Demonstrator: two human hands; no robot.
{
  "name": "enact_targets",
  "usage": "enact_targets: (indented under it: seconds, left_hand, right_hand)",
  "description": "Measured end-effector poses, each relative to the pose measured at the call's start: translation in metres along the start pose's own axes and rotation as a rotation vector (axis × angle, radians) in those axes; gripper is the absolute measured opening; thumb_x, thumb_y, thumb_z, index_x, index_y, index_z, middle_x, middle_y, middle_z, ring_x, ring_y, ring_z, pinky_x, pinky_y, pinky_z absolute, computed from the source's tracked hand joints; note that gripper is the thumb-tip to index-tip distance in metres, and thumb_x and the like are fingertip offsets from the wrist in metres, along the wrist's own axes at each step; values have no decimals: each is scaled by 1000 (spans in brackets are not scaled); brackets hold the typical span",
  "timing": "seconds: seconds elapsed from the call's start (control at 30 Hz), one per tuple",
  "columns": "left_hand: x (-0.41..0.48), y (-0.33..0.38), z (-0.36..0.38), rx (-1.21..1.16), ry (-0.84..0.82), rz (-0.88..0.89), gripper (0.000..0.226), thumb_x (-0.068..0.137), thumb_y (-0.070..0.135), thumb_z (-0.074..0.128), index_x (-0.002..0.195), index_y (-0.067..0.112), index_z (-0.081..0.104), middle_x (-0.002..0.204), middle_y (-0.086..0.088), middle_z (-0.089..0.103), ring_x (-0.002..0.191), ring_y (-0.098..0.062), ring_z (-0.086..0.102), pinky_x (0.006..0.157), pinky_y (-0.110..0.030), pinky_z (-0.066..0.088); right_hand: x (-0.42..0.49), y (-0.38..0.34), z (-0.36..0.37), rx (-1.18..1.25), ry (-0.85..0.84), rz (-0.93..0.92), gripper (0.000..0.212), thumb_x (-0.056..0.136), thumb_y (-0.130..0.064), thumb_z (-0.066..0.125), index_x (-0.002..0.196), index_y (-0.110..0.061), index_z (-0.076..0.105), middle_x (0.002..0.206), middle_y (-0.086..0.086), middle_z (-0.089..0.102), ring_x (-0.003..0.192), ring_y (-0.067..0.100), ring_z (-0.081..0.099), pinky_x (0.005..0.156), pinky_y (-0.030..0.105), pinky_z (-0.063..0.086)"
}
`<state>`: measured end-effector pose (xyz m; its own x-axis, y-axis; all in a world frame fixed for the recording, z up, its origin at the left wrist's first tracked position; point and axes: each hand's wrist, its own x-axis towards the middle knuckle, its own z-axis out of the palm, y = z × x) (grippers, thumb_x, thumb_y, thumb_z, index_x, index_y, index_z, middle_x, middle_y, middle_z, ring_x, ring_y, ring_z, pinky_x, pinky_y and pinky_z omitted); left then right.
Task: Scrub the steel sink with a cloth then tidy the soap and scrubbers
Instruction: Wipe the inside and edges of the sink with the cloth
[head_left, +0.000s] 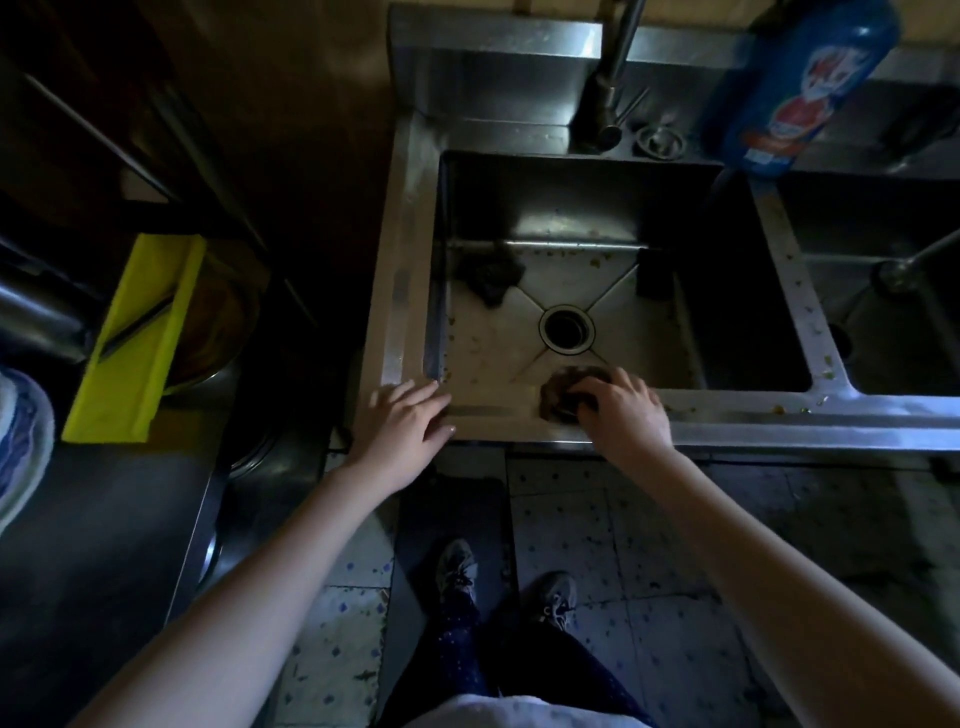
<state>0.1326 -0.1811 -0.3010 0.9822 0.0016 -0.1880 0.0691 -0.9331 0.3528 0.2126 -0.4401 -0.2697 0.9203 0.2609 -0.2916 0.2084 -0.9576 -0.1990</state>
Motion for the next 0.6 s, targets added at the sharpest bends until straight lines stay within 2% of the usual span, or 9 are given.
enact_targets:
  seconds: [0.13,0.3,0.4,0.5,0.6]
  left_hand:
    - [8,10,8,-10,-56,44,49,90,48,50,135,28,46,149,6,34,139,-19,24,110,-49,16]
    - [19,24,12,-9,-55,106,52,88,51,51,135,28,45,147,0,38,137,-22,26,109,-48,16]
    - [26,32,12,-35,-84,134,53,88,49,52,136,28,44,147,-1,37,136,-23,26,111,-49,15]
    - [33,40,11,-35,-95,168,51,89,43,54,134,23,45,147,-3,36,136,-23,26,110,-48,15]
    - [38,48,8,-27,-121,190,50,90,42,53,136,23,43,148,-2,34,137,-22,24,111,-48,14]
  right_hand:
    - [-10,39,-15,64,17,167,32,90,-26,54,121,-30,60,135,4,46,122,29,43,91,45,49]
    - [-9,44,-17,206,137,364,23,83,-37,65,102,-25,70,125,4,56,109,29,53,82,38,52]
    - [-6,21,-8,180,167,359,24,81,-36,68,102,-23,68,127,3,55,113,28,50,82,35,48]
    - [-6,-6,6,193,174,280,39,82,-34,66,118,-27,52,125,4,55,114,28,49,82,37,48]
    - [-6,-19,14,138,156,197,43,86,-33,60,127,-29,46,132,3,51,120,29,45,93,41,44]
